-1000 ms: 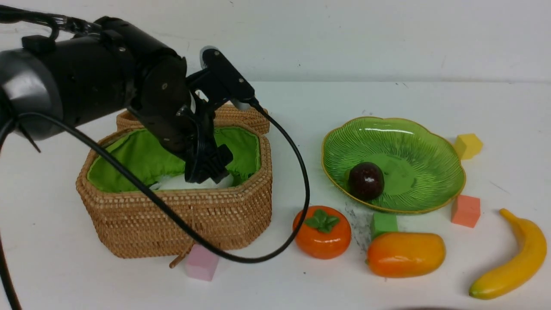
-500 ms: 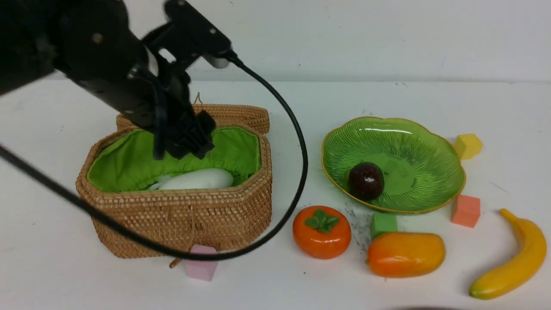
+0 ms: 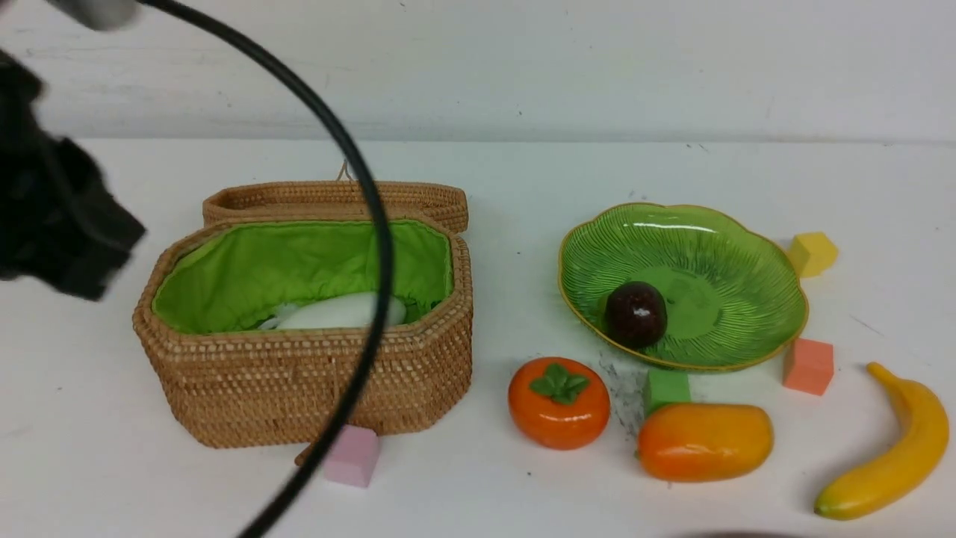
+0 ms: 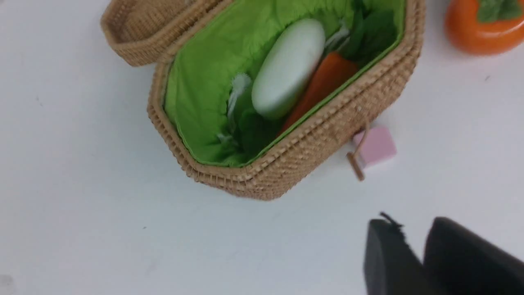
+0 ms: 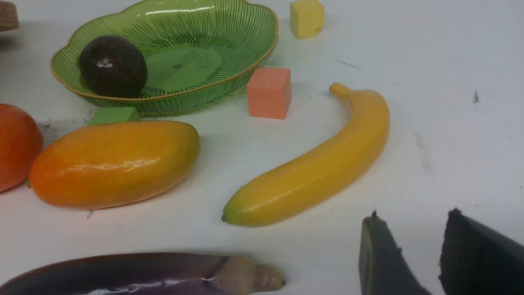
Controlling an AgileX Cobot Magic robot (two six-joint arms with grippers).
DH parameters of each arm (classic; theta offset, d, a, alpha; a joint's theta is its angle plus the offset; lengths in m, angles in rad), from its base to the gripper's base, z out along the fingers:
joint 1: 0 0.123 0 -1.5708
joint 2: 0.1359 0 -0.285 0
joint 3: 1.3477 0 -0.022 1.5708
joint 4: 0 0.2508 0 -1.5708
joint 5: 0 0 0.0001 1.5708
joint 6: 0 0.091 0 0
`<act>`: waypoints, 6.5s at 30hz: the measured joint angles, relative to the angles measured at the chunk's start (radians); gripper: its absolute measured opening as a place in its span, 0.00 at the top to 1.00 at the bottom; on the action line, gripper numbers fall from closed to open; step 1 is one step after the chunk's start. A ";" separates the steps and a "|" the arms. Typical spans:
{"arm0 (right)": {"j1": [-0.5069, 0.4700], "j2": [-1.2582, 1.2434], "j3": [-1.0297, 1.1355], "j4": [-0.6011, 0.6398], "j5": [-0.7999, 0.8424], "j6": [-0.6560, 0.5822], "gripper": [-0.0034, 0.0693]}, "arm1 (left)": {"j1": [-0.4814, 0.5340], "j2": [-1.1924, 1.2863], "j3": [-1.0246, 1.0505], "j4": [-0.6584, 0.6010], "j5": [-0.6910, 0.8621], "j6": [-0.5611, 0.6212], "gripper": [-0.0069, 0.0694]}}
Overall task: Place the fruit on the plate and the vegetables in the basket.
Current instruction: Use the right arm to grab a banana and put it into the right plate
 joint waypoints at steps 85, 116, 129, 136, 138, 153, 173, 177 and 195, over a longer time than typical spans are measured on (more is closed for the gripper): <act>0.000 -0.002 0.000 0.000 0.000 0.000 0.62 | 0.640 -1.083 1.431 -0.180 -0.850 -0.279 0.90; 0.000 -0.002 0.000 0.000 0.000 0.000 0.62 | 0.542 -1.083 1.431 -0.135 -0.851 -0.290 0.87; 0.000 -0.002 0.008 -0.001 -0.047 0.000 0.62 | 0.542 -1.083 1.431 -0.142 -0.851 -0.290 0.86; 0.000 -0.002 0.011 -0.003 -0.243 0.003 0.62 | 0.542 -1.083 1.431 -0.143 -0.851 -0.290 0.85; 0.000 -0.002 0.011 -0.003 -0.310 0.008 0.62 | 0.542 -1.083 1.431 -0.143 -0.851 -0.290 0.84; 0.000 0.004 -0.135 0.057 -0.553 0.312 0.62 | 0.541 -1.083 1.431 -0.024 -0.849 -0.290 0.83; 0.000 0.677 -0.595 -0.011 0.343 0.260 0.62 | 0.541 -1.083 1.431 -0.023 -0.849 -0.290 0.81; 0.000 0.793 -0.614 0.006 0.421 0.315 0.62 | 0.541 -1.083 1.431 -0.023 -0.849 -0.290 0.80; -0.005 1.423 -0.924 0.066 0.398 0.414 0.41 | 0.541 -1.083 1.431 -0.023 -0.849 -0.290 0.78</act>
